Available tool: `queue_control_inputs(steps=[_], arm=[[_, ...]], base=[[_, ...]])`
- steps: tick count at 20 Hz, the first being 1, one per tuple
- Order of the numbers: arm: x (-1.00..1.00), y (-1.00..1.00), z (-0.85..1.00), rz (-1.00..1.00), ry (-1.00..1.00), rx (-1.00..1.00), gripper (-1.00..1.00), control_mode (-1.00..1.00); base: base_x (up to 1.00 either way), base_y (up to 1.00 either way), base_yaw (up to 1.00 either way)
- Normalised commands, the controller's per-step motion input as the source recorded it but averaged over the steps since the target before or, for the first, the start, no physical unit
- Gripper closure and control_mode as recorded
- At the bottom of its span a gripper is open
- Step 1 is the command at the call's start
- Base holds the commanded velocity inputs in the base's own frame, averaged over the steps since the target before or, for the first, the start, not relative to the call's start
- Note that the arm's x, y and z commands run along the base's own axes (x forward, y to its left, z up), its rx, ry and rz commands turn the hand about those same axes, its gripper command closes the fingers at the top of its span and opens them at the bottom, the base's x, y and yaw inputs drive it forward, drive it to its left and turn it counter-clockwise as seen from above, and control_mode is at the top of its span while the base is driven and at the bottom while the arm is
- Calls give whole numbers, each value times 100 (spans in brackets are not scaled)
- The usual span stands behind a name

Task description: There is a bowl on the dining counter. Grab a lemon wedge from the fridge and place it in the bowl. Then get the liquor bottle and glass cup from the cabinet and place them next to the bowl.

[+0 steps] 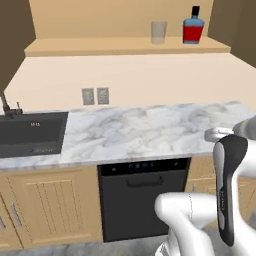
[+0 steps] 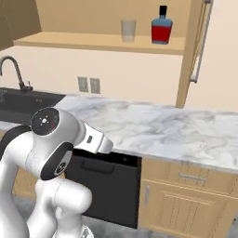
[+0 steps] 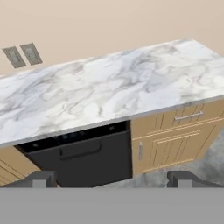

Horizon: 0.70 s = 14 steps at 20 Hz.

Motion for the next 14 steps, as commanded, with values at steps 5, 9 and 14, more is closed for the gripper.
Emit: queue_control_inputs(steps=[5, 9, 14], arm=[[0, 0, 0, 0, 0, 0, -100, 100], [0, 0, 0, 0, 0, 0, -100, 100], [0, 0, 0, 0, 0, 0, -100, 100]], base=[[16, 0, -12], [68, -6, 0], [72, -22, 0]])
